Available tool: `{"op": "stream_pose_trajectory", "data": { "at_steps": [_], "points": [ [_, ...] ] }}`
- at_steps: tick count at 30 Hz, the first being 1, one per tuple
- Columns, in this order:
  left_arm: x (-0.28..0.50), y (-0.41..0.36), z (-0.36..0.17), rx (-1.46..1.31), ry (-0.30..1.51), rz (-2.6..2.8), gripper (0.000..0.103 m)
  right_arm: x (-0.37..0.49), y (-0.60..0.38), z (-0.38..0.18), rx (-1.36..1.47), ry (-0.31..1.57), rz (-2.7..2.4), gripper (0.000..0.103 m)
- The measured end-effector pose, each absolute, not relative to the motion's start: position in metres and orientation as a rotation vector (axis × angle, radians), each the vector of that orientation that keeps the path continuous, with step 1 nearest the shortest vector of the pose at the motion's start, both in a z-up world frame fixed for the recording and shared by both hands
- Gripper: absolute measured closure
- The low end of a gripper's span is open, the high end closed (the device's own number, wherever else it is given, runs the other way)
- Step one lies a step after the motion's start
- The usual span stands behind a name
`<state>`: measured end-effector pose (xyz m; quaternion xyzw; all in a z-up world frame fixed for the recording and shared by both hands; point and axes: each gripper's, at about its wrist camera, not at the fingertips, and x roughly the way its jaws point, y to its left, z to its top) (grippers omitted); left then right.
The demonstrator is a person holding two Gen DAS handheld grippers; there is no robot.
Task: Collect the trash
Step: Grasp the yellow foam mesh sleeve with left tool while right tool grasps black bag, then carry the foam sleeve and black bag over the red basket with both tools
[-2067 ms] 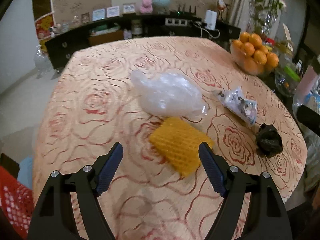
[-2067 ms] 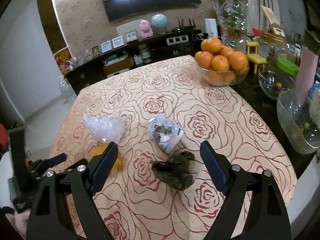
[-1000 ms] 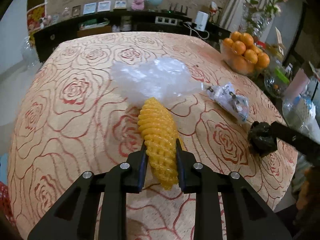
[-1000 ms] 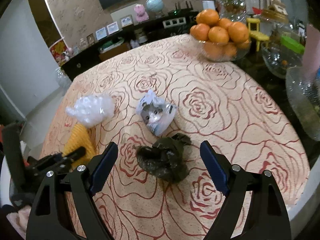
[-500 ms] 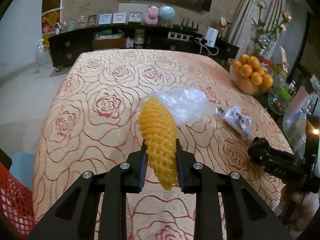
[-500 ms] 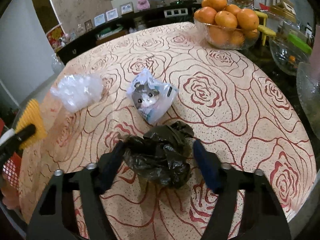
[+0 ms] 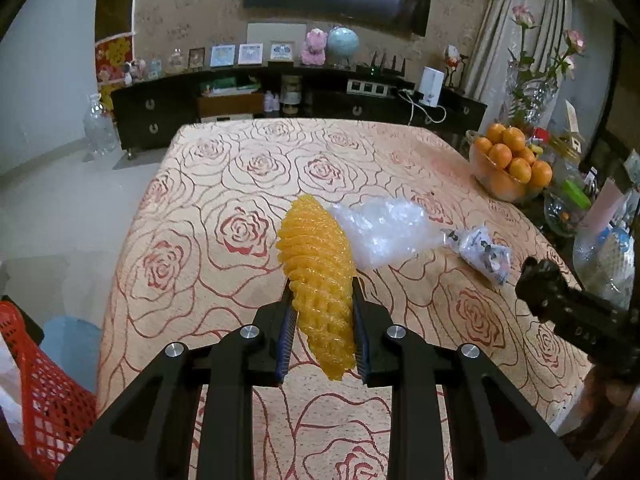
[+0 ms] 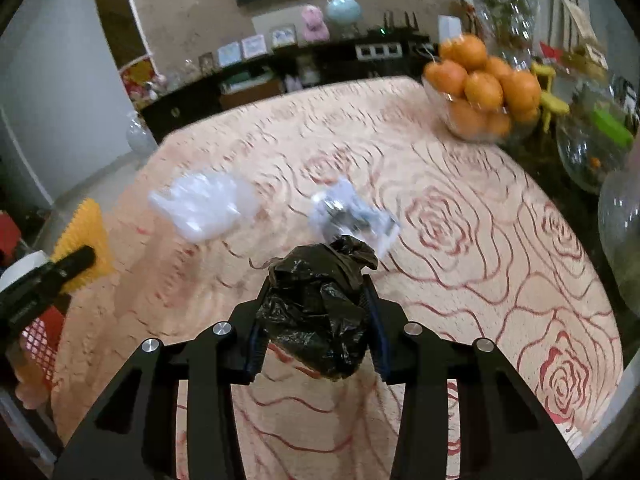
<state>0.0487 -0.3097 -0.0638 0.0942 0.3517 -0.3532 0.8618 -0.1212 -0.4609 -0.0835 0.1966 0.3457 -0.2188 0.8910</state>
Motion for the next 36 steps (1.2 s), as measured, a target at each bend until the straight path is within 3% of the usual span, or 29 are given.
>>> {"op": "stream_pose_trajectory", "data": {
  "at_steps": [23, 36],
  "points": [
    [0.025, -0.226, 0.015, 0.239, 0.526, -0.593, 0.079, -0.097, -0.383, -0.004, 0.221, 0.534, -0.351, 0.063],
    [0.045, -0.175, 0.007, 0.178, 0.545, -0.507, 0.079, -0.072, -0.346, 0.002, 0.208, 0.538, -0.273, 0.063]
  ]
}}
